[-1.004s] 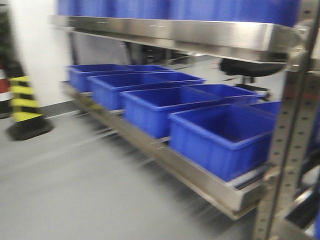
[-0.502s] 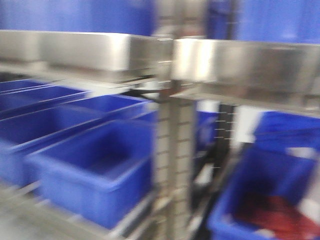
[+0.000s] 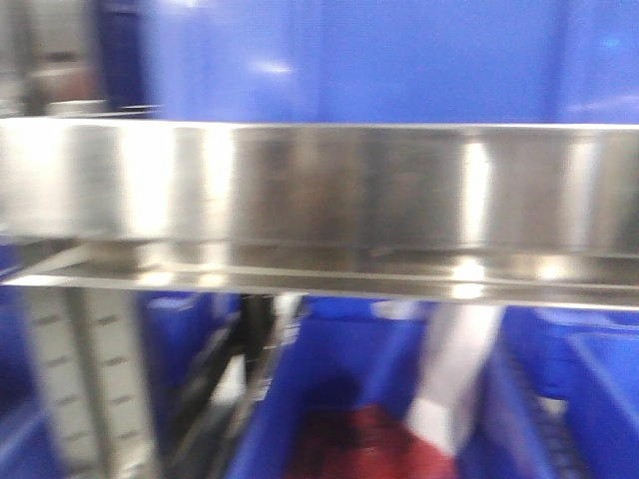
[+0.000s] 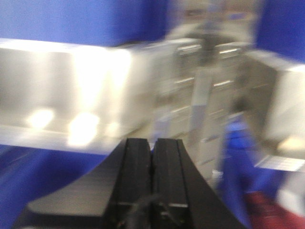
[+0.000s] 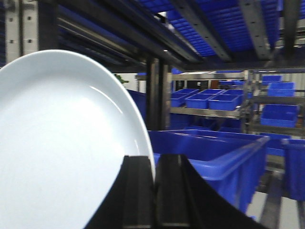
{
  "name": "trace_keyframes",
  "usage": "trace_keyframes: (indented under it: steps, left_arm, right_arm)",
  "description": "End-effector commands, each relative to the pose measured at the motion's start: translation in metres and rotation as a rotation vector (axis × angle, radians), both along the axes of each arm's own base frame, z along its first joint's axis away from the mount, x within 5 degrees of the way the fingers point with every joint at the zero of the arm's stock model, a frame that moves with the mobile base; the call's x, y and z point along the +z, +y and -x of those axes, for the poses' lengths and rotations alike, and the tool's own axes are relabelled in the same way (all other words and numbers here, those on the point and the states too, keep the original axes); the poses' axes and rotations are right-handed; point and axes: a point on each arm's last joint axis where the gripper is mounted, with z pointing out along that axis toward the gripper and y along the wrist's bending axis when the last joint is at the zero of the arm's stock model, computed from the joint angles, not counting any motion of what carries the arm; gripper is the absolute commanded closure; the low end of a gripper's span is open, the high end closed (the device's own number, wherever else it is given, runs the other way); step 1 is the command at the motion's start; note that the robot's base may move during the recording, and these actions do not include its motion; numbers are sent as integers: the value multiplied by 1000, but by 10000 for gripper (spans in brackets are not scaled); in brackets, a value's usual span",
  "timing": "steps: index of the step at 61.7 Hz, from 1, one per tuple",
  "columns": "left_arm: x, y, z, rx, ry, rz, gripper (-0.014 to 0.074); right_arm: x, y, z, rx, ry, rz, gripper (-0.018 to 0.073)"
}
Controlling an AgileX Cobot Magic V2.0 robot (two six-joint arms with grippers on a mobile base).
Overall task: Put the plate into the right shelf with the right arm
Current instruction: 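Carry the plate in the right gripper while driving to the shelf, then lower the plate into the blue bin and open the right gripper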
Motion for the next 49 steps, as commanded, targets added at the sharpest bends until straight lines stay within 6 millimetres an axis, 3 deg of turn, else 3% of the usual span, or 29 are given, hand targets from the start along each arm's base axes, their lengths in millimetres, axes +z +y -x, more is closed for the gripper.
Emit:
trace_keyframes:
  steps: [1,49]
  left_arm:
    - [5,0,0,4,-82,14,643]
    - [5,0,0,4,-82,14,643]
  right_arm:
    - [13,-6,2,-55,-68,-39,504]
    - [14,-6,2,-58,-71,-42,504]
